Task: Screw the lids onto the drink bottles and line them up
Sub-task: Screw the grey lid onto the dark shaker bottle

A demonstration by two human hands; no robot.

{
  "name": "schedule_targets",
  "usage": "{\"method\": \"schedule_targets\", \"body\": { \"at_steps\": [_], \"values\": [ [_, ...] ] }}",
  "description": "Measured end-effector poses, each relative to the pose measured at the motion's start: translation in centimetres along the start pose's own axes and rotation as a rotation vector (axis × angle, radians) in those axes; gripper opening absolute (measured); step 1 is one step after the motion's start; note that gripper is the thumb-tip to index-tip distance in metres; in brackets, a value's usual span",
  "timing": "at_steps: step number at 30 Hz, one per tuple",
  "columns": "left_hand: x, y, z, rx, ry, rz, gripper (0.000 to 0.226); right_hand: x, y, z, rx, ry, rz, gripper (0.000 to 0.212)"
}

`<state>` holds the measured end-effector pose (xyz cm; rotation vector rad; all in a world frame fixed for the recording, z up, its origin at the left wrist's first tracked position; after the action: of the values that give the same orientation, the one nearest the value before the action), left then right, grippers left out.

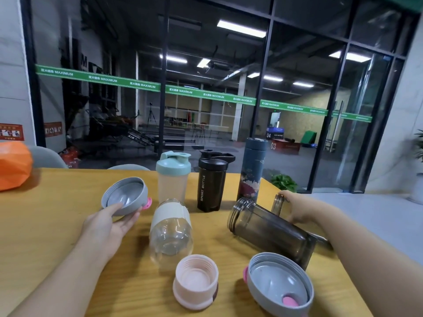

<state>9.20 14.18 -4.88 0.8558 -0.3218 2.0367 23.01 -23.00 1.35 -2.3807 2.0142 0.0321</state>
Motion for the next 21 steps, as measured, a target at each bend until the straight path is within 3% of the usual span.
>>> {"method": "schedule_targets", "body": {
  "at_steps": [9,16,19,21],
  "values": [
    [0.3,0.3,1.1,-0.196,0.252,0.031,0.054,-0.2,-0.3,-0.7,0.306,0.002,-0.084,0.106],
    [0.7,2.4,3.7,-0.390,0.096,0.144,0.061,-2.9,1.3,-2.8,0.622,-0.023,-0.181,0.100],
    [0.9,3.2,4.7,-0.437,0.004,0.189,0.094,-4.4,3.0,-3.4,0.756,-0.087,-0.268,0.097],
    [0.7,4.1,5.4,-0.455,-0.032,0.226,0.102,-5.5,4.3,-3.6,0.862,-0.125,-0.340,0.096]
  ]
}}
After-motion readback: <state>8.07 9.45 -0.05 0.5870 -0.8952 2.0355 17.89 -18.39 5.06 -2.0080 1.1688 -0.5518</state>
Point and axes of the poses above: each hand's wrist, its own y-axis away from the middle knuckle, its own z-axis out of the palm, x = y × z, the point moved 1 cm from there along -y, towards the middle knuckle, and after that the axes turned 5 degrees about y, right-handed, at the moved point
